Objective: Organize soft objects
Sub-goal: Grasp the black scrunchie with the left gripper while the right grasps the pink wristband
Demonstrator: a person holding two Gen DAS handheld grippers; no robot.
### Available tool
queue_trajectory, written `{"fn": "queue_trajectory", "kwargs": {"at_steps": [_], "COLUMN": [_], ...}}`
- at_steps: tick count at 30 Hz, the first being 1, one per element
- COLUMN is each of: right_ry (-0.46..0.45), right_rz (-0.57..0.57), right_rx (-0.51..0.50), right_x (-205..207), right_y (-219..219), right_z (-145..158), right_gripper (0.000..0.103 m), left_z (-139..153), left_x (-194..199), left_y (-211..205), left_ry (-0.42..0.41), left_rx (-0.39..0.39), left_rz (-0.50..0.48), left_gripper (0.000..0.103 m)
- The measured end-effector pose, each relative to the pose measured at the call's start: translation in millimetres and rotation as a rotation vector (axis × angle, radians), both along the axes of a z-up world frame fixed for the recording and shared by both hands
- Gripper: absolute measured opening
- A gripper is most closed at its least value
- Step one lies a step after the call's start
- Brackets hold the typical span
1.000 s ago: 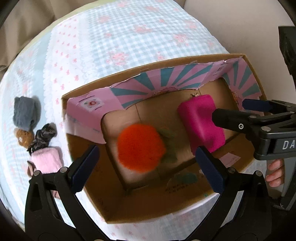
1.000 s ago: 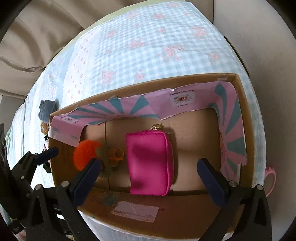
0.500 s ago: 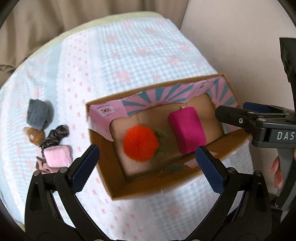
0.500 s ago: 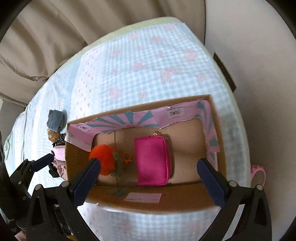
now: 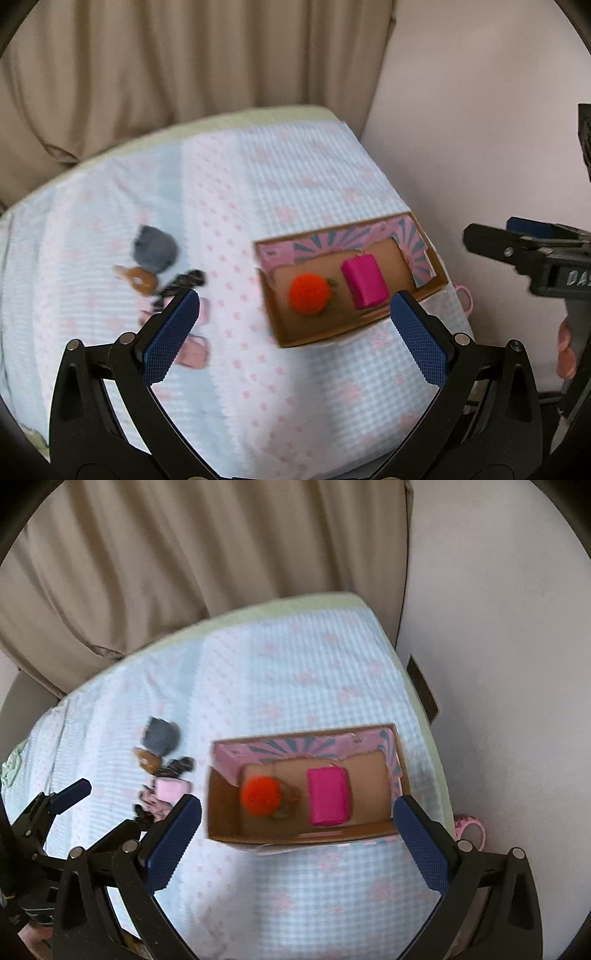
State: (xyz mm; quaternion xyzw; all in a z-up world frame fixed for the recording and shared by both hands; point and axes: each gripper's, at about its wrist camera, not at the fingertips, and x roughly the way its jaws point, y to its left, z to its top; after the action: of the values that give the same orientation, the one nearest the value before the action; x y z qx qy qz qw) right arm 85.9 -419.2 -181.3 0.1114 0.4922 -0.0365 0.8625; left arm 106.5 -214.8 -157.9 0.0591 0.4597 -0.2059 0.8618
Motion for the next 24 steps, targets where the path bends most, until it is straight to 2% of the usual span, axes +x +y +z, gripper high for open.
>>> {"fn": "queue_trajectory", "kwargs": {"at_steps": [3, 10, 14, 17, 24], "right_ry": [-0.061, -0.141, -0.165, -0.170, -0.132], "right_rz": [0.001, 0.035, 0.056, 0.068, 0.070], "right_rx": [-0.007, -0.031, -0.054, -0.035, 0.004], "right_x": [-16.1, -34.6, -32.1, -26.1, -3.8], "right_y": [27.9, 93.6, 129.7, 153.9, 208.3], "right_z": [28.5, 58.3, 59.4, 54.1, 29.6], "right_gripper": [0.103, 0.103, 0.103, 0.103, 0.103], "left_z": [20.7, 42.7, 44.2, 39.8, 15.2], "left_x": [-14.5, -33.7, -34.4, -31.4, -15.5], "left_y": [36.5, 122.5, 170.5, 205.0, 255.3], "left_ry": [-0.040, -0.085, -0.099, -0.097, -0.073], "left_rx": [-0.012, -0.022, -0.021, -0.028, -0.021], "left_rz": [0.028, 0.100, 0.131, 0.141, 0.115], "left_gripper": [0.103, 0.103, 0.103, 0.103, 0.103]}}
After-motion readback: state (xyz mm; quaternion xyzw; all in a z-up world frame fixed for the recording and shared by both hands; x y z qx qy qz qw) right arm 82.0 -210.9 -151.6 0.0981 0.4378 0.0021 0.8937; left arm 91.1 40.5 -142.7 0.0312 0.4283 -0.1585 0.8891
